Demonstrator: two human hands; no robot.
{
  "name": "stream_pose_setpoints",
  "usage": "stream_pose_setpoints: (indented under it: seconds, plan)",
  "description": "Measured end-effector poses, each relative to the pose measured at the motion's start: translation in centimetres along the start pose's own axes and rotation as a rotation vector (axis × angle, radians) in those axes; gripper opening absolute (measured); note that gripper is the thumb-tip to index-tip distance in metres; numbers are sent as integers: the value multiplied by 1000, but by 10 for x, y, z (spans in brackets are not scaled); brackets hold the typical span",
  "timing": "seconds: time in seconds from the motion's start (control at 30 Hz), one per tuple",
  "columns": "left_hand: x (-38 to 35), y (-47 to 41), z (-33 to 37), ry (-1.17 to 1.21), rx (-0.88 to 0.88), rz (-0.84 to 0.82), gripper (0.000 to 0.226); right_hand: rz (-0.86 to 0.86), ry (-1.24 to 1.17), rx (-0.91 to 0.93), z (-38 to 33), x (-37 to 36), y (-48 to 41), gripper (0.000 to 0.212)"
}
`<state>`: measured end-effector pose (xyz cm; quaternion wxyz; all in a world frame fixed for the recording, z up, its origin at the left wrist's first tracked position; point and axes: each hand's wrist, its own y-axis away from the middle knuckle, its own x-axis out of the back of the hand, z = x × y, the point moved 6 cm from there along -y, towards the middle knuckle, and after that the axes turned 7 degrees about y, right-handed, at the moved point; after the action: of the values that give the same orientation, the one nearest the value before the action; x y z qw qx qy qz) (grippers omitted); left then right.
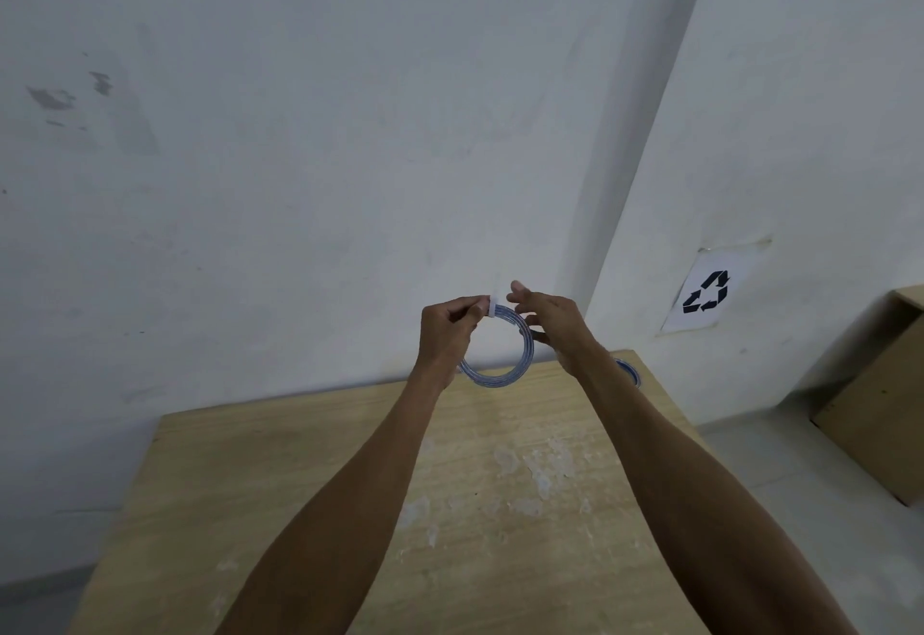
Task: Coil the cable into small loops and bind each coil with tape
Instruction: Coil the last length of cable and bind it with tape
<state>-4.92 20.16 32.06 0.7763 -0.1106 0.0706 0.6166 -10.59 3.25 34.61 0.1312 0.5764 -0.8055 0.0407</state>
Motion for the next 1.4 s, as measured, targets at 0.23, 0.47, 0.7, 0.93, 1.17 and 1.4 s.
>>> stream_pose_setpoints:
  seconds: [0.23, 0.47, 0.7, 0.93, 1.17, 1.4]
  plan:
    - [-14, 12, 9, -177, -147, -120, 20, 83, -5, 56, -23, -7, -9, 15]
    - [-19, 16, 14, -383, -271, -100, 18, 233, -83, 54, -15, -8, -13, 9]
    - [2, 7, 11, -202, -190, 9, 13, -125, -115, -86, -3, -24, -2, 39]
    - [11, 3, 6, 97, 43, -41, 13, -182, -251, -18, 5, -21, 5, 17]
    - [22, 14, -8, 221, 263, -257, 26, -20, -316, 43, 3, -1, 1, 17]
    - [16, -3, -32, 206, 253, -49, 24, -100, -217, -89, 42, 13, 1, 27]
